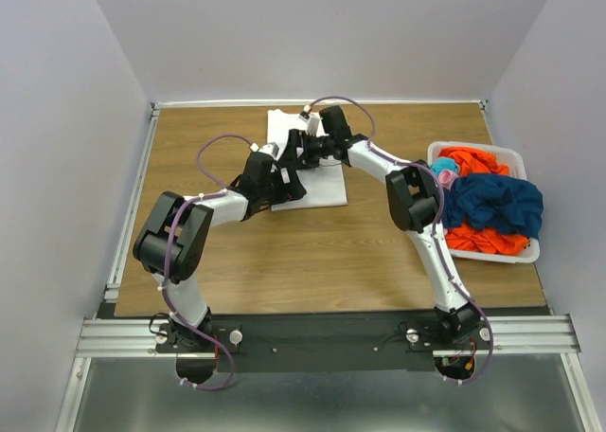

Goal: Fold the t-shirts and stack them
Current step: Fold the tshirt

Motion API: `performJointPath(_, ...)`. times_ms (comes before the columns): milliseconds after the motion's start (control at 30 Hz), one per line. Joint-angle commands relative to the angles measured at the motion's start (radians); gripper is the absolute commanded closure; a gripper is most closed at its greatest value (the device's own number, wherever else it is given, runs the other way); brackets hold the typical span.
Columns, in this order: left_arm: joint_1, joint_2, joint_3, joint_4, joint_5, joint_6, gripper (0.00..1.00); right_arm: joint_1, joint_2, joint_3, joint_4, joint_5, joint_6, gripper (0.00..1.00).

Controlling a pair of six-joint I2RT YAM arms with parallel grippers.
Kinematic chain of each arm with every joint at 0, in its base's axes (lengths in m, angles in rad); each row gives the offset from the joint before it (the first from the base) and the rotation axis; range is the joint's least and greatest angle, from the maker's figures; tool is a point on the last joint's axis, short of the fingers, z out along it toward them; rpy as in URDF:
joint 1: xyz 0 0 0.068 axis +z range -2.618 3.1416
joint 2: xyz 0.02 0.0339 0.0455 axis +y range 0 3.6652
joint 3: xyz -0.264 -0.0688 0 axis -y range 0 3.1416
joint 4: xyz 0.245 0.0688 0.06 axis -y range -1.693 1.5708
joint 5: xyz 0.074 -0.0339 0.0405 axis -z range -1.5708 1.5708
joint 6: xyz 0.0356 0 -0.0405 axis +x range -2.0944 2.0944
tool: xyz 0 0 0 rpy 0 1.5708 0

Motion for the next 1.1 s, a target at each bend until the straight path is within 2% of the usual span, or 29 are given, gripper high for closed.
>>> performJointPath(0,-0.005,-0.011,-0.026,-0.031,0.016,0.002,0.04,0.013,0.092,0.119,0.003,-0.005,0.05,0.0)
performJointPath(100,-0.005,-0.014,-0.035,-0.024,0.017,-0.001,0.04,0.011,0.133,0.208,0.003,0.113,0.055,0.0)
performJointPath(200,-0.005,-0.014,-0.043,-0.021,0.016,0.001,0.04,0.01,0.178,0.321,0.015,0.36,0.07,0.0)
performJointPath(300,-0.005,-0.017,-0.049,-0.02,0.017,-0.002,0.04,0.005,0.218,0.418,0.053,0.507,0.083,0.0)
performJointPath(433,-0.005,-0.034,-0.052,-0.021,0.017,-0.001,0.04,-0.018,0.21,0.432,0.122,0.537,0.118,0.0)
performJointPath(533,-0.005,-0.07,-0.046,-0.03,0.007,0.001,0.04,-0.041,0.135,0.382,0.124,0.482,0.101,0.0)
performJointPath(667,-0.005,-0.147,-0.03,-0.057,-0.013,0.008,0.04,-0.053,-0.098,0.1,0.122,0.476,0.02,0.0)
performJointPath(700,-0.007,-0.185,-0.035,-0.066,-0.021,0.008,0.04,-0.055,-0.209,-0.048,0.124,0.483,-0.014,0.0)
performJointPath(800,-0.007,-0.253,-0.058,-0.107,-0.085,-0.004,0.03,-0.056,-0.363,-0.259,0.124,0.54,-0.044,0.0)
performJointPath(867,-0.005,-0.281,-0.076,-0.156,-0.14,-0.019,0.03,-0.056,-0.53,-0.509,0.124,0.594,-0.032,0.0)
performJointPath(900,-0.005,-0.288,-0.084,-0.171,-0.142,-0.024,0.02,-0.056,-0.531,-0.51,0.124,0.604,-0.026,0.0)
performJointPath(933,-0.005,-0.293,-0.096,-0.179,-0.186,-0.03,0.03,-0.058,-0.599,-0.621,0.122,0.615,-0.02,0.0)
performJointPath(1067,0.001,-0.288,-0.154,-0.182,-0.206,-0.059,0.03,-0.061,-0.702,-0.807,0.122,0.58,0.032,0.0)
